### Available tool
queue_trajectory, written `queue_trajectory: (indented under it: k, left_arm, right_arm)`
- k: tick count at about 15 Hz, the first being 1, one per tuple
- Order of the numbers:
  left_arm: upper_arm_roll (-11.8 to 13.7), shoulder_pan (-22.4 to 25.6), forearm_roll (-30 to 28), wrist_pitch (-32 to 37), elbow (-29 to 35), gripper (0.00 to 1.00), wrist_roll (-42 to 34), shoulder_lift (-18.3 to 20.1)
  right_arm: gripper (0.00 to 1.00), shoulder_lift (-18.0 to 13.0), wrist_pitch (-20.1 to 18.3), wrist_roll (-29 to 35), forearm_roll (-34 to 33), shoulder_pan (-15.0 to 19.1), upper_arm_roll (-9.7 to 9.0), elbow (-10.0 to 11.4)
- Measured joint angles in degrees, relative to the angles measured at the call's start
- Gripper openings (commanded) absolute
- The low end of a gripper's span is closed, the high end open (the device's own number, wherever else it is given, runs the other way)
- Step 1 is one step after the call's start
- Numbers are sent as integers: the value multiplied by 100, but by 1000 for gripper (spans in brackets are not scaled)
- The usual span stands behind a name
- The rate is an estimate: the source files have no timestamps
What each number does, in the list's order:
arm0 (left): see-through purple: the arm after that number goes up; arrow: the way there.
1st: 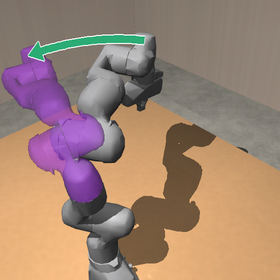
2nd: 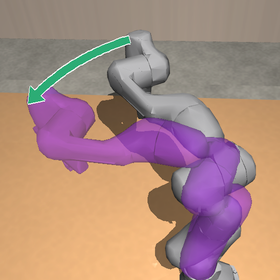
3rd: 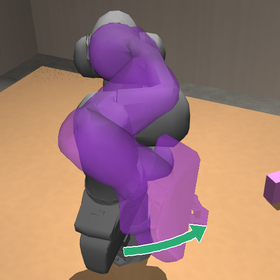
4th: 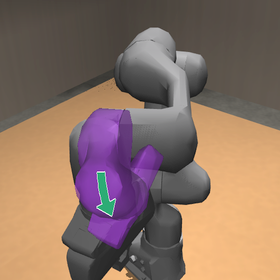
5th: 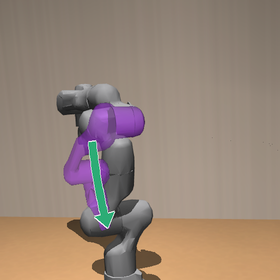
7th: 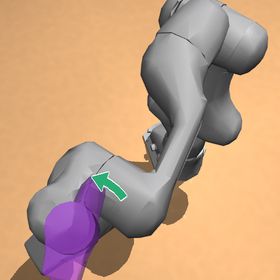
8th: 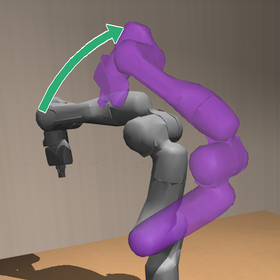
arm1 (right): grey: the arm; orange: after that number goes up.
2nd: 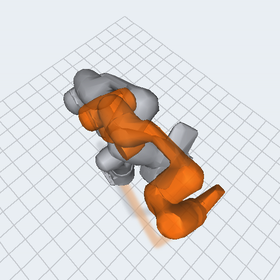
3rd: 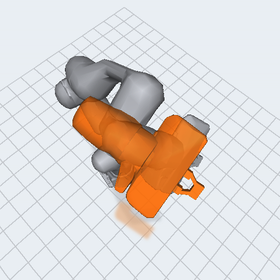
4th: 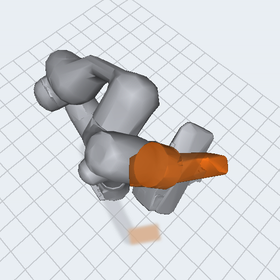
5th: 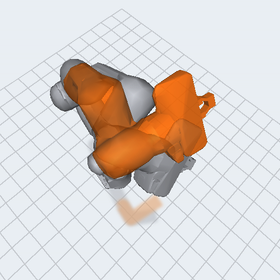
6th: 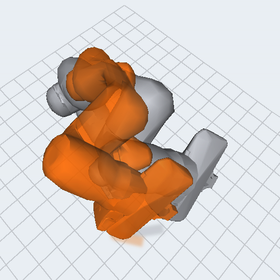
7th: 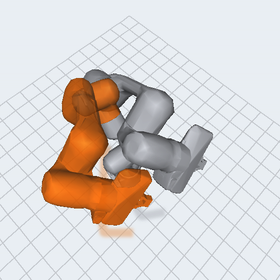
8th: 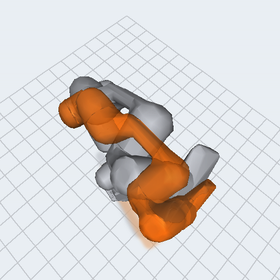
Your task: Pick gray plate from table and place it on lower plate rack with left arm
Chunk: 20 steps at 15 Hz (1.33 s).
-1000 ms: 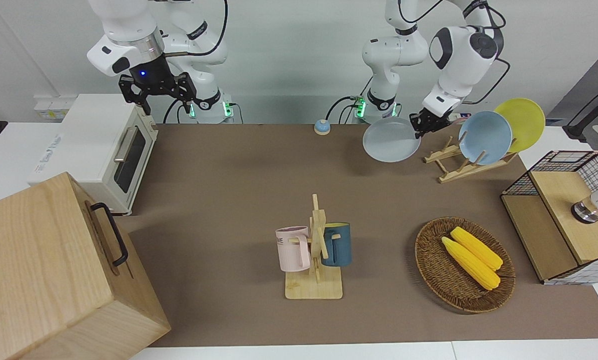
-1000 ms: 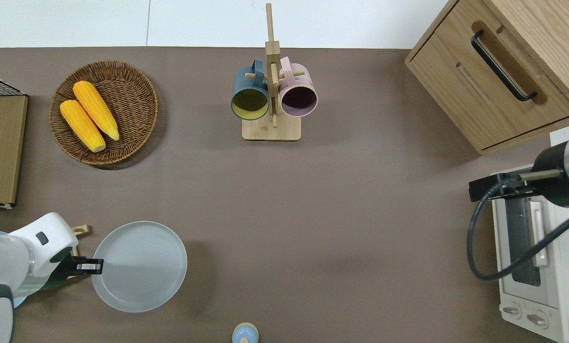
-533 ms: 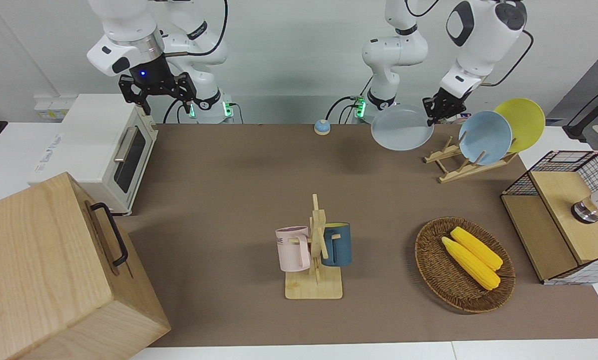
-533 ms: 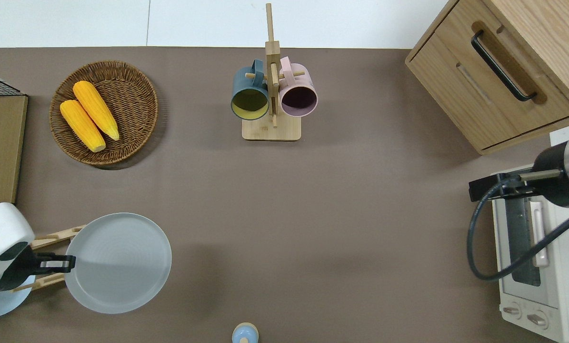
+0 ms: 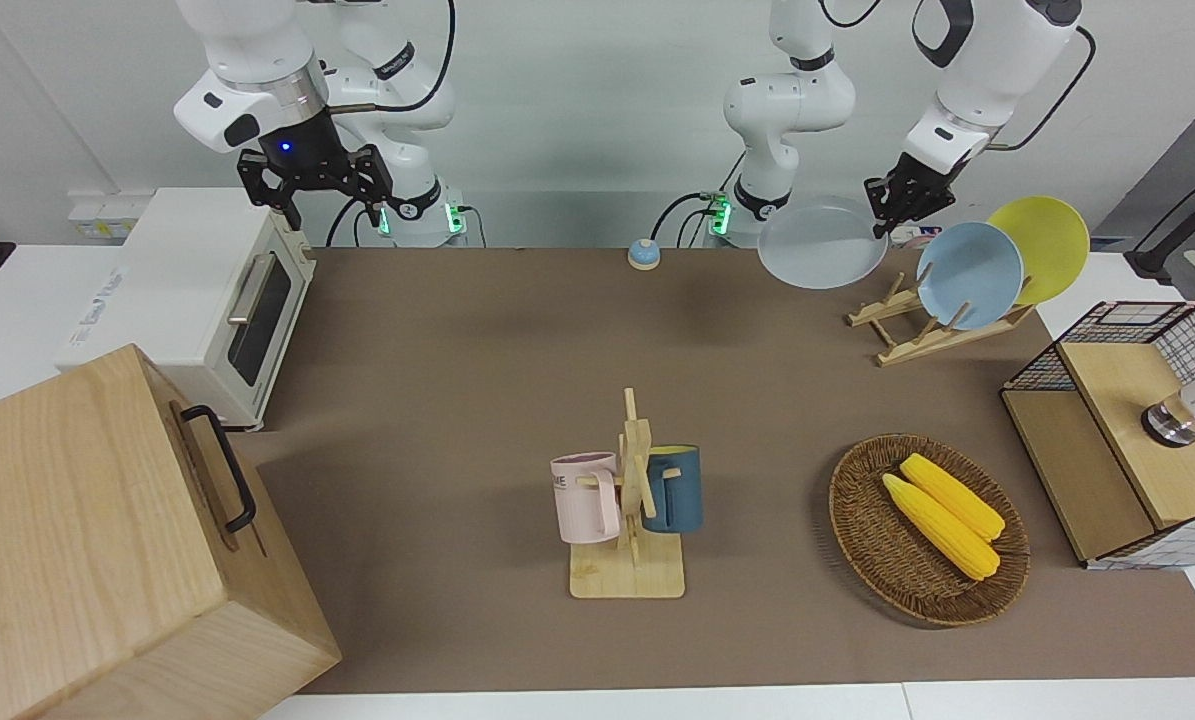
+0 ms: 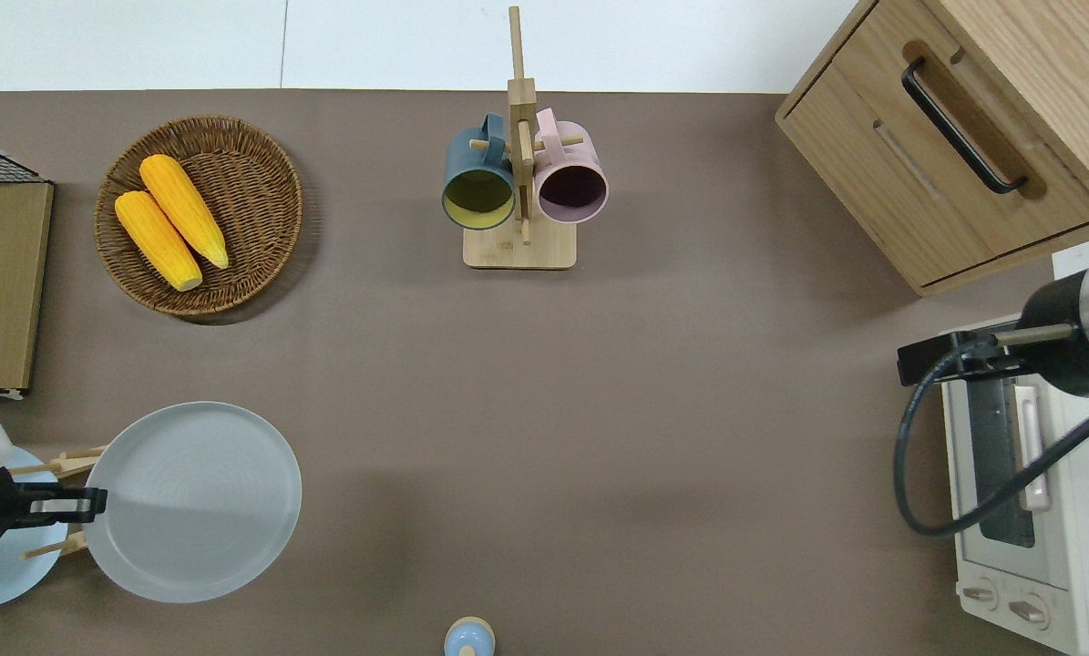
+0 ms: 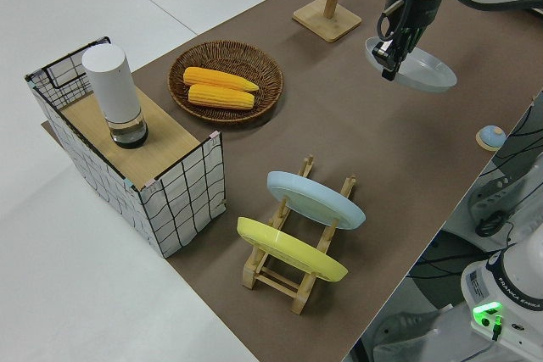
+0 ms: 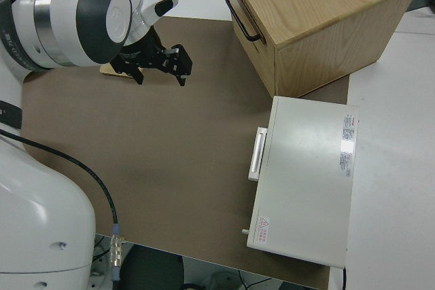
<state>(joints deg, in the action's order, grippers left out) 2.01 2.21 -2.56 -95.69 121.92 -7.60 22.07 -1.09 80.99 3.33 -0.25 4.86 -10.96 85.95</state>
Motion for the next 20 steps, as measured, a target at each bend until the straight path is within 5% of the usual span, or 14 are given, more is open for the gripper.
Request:
queue_trajectory:
  k: [14, 20]
  left_arm:
    - [-59, 34, 2628, 966, -242, 0, 1303, -28]
    - [-138, -25, 3384, 1244, -227, 0, 1885, -335]
  right_arm:
    - [987, 0, 0, 0, 0, 0, 0, 0]
    - [987, 0, 0, 0, 0, 0, 0, 0]
